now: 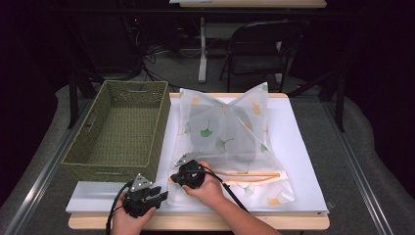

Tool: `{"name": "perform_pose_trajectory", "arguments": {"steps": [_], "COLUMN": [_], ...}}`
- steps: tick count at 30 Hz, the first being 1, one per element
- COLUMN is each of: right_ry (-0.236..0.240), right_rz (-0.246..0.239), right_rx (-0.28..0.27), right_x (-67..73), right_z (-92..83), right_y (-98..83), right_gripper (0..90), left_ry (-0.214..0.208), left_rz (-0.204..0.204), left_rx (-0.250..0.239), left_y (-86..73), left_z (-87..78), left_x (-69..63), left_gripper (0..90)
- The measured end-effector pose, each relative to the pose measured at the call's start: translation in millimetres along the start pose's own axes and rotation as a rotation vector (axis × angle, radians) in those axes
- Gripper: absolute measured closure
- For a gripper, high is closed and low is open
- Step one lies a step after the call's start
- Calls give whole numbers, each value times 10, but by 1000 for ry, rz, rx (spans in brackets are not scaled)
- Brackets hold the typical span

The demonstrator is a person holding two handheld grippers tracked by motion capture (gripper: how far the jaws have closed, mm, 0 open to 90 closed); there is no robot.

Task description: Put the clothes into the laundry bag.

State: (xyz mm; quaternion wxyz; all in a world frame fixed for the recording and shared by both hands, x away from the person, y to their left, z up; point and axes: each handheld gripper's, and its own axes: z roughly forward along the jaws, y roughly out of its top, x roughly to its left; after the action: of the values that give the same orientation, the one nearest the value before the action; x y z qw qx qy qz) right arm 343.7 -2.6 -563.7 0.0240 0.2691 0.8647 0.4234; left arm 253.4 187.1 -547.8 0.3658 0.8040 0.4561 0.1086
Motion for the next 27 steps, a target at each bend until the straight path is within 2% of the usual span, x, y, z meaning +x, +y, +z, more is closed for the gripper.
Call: {"name": "perform_pose_trajectory", "arguments": {"steps": [4,5,6,9,10,16,23,24,27], "right_ry": [13,14,15,26,26,31,32,32,31], "right_rz": [-2,-6,10,16,24,17,15,15,16], "right_rx": [1,-5,-9,-29,-33,-55,-60,-60,-75], "right_x": [9,5,12,-4,-2,-13,-15,-15,-17], "right_z": [-48,-62,-84,-150,-176,-303,-326,-326,-416], "right_y": [-8,-10,-12,-10,-9,-2,-4,-4,-12], "right_gripper": [899,899,899,899,899,899,899,899,899], "left_ry": [3,0,-3,3,-7,-11,-8,-16,-4], "left_rz": [2,-9,-1,5,9,28,34,46,64], "left_rx": [-14,-16,-22,-29,-26,-23,-22,-26,-21], "left_y": [22,30,39,67,86,177,187,282,328], "left_z": [-17,-20,-16,15,27,105,115,172,207], "left_x": [9,0,0,-36,-45,-109,-114,-134,-138], "left_gripper": [624,620,620,610,607,598,598,598,617]}}
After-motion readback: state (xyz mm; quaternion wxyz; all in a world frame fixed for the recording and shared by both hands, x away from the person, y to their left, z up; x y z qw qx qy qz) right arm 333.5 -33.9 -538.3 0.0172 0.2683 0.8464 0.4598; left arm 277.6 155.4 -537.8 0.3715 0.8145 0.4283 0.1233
